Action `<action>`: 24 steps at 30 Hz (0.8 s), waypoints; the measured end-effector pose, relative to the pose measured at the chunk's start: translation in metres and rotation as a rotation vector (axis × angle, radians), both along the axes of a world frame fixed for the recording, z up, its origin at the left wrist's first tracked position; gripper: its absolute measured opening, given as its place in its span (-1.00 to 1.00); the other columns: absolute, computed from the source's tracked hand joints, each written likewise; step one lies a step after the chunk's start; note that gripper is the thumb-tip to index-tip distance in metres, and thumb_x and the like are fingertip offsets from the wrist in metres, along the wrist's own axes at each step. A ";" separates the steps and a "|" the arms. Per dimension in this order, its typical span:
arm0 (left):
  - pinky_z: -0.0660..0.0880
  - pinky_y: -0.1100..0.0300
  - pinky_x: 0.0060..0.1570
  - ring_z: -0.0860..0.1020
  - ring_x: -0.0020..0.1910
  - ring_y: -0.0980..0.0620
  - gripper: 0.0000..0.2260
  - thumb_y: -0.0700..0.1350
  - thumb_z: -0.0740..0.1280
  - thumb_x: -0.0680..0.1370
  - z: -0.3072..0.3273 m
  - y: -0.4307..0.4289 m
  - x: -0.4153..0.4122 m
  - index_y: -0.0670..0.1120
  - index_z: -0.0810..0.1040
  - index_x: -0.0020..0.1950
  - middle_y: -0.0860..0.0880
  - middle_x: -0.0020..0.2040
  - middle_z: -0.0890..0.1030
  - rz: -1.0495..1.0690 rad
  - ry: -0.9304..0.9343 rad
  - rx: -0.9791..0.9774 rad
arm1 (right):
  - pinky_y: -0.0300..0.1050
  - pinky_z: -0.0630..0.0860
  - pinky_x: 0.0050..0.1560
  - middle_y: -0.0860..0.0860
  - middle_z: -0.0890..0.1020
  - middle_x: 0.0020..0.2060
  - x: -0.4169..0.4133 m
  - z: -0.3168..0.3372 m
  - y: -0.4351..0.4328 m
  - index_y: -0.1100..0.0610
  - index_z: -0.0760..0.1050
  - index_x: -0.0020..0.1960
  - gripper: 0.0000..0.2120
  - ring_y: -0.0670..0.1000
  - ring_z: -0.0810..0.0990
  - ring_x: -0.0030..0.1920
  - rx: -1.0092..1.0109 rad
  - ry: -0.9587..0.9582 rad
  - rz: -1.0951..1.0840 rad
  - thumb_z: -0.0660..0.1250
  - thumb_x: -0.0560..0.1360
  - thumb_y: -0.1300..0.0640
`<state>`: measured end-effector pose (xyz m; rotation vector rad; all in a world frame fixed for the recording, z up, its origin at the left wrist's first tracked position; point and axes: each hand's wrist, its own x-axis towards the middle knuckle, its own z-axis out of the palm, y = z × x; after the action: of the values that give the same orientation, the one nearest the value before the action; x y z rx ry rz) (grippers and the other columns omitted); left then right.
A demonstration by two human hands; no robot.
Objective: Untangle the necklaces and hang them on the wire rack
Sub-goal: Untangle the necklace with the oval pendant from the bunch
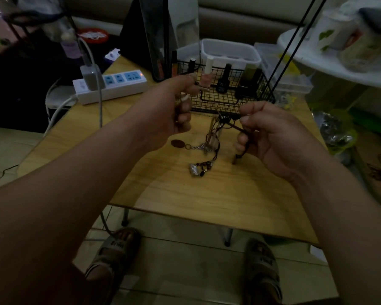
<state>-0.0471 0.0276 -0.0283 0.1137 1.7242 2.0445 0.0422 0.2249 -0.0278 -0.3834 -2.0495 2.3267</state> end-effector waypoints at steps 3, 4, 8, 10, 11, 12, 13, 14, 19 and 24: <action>0.42 0.16 -0.24 0.37 -0.30 0.08 -0.75 0.13 0.32 0.64 0.000 0.001 0.002 -0.03 0.59 0.00 0.05 -0.29 0.40 0.001 0.081 -0.126 | -0.17 0.42 -0.47 0.02 0.54 -0.26 0.000 -0.001 0.002 0.13 0.52 0.15 -0.81 -0.05 0.49 -0.41 0.207 -0.054 -0.003 0.31 0.58 0.33; 0.44 0.12 -0.19 0.39 -0.27 0.06 -0.76 0.13 0.33 0.63 0.000 0.002 0.003 -0.03 0.58 -0.02 0.05 -0.27 0.41 0.012 0.110 -0.171 | -0.18 0.40 -0.48 0.02 0.56 -0.26 0.000 -0.001 0.002 0.11 0.54 0.13 -0.82 -0.06 0.48 -0.42 0.305 -0.076 0.009 0.33 0.58 0.31; 0.46 0.12 -0.18 0.44 -0.21 0.02 -0.86 -0.01 0.34 0.64 -0.006 0.007 0.004 -0.05 0.55 -0.06 0.00 -0.21 0.45 0.055 0.205 -0.302 | -0.25 0.36 -0.54 -0.11 0.59 -0.45 0.003 -0.007 0.000 0.01 0.63 -0.02 -0.97 -0.15 0.46 -0.50 0.672 -0.171 0.071 0.42 0.58 0.13; 0.44 0.15 -0.23 0.47 -0.20 0.01 -0.85 -0.05 0.33 0.66 -0.009 0.007 0.003 -0.08 0.57 -0.05 -0.03 -0.20 0.48 0.055 0.249 -0.355 | -0.30 0.33 -0.57 -0.17 0.55 -0.54 0.004 -0.009 0.000 0.00 0.65 -0.07 -0.95 -0.17 0.43 -0.52 0.714 -0.162 0.083 0.44 0.57 0.06; 0.43 0.15 -0.24 0.48 -0.20 0.01 -0.85 -0.06 0.33 0.66 -0.010 0.007 0.003 -0.09 0.60 -0.04 -0.04 -0.19 0.52 0.051 0.276 -0.391 | -0.31 0.31 -0.57 -0.18 0.54 -0.54 0.004 -0.009 0.001 0.01 0.66 -0.08 -0.92 -0.18 0.41 -0.52 0.708 -0.147 0.082 0.44 0.58 0.06; 0.43 0.15 -0.24 0.50 -0.19 0.02 -0.85 -0.06 0.34 0.65 -0.011 0.006 0.003 -0.10 0.63 -0.01 -0.05 -0.17 0.55 0.043 0.311 -0.433 | -0.32 0.29 -0.57 -0.18 0.52 -0.55 0.004 -0.008 0.001 0.02 0.66 -0.09 -0.91 -0.19 0.39 -0.54 0.682 -0.131 0.079 0.43 0.58 0.06; 0.44 0.14 -0.25 0.52 -0.19 0.02 -0.86 -0.06 0.34 0.65 -0.012 0.006 0.004 -0.09 0.64 0.02 -0.07 -0.15 0.59 0.026 0.349 -0.475 | -0.30 0.28 -0.56 -0.18 0.50 -0.55 0.004 -0.007 0.001 0.03 0.67 -0.09 -0.89 -0.19 0.37 -0.54 0.645 -0.120 0.073 0.42 0.59 0.07; 0.47 0.12 -0.24 0.54 -0.18 0.01 -0.88 -0.07 0.34 0.65 -0.013 0.006 0.005 -0.08 0.64 0.04 -0.08 -0.11 0.62 0.001 0.383 -0.511 | -0.27 0.27 -0.55 -0.17 0.48 -0.56 0.003 -0.007 0.001 0.03 0.67 -0.10 -0.89 -0.16 0.35 -0.54 0.610 -0.115 0.062 0.42 0.59 0.07; 0.58 0.23 -0.28 0.63 -0.12 0.02 -0.89 -0.12 0.39 0.61 -0.015 0.010 0.015 0.02 0.61 0.12 0.02 -0.02 0.63 -0.111 0.490 -0.596 | -0.31 0.25 -0.58 -0.16 0.44 -0.57 0.002 -0.007 -0.006 0.03 0.63 -0.15 -0.85 -0.16 0.34 -0.57 0.571 -0.094 0.046 0.41 0.60 0.08; 0.51 0.16 -0.28 0.57 -0.17 0.11 -0.88 0.03 0.38 0.63 -0.011 0.014 0.021 0.02 0.62 0.08 0.03 -0.03 0.64 -0.196 0.575 -0.529 | -0.33 0.28 -0.57 -0.13 0.45 -0.55 0.000 -0.008 -0.011 0.10 0.58 -0.16 -0.82 -0.16 0.37 -0.57 0.529 -0.051 0.005 0.42 0.60 0.08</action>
<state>-0.0261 0.0412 -0.0397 0.7211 2.4236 1.4305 0.0427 0.2135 -0.0354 -0.4130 -2.5653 1.6860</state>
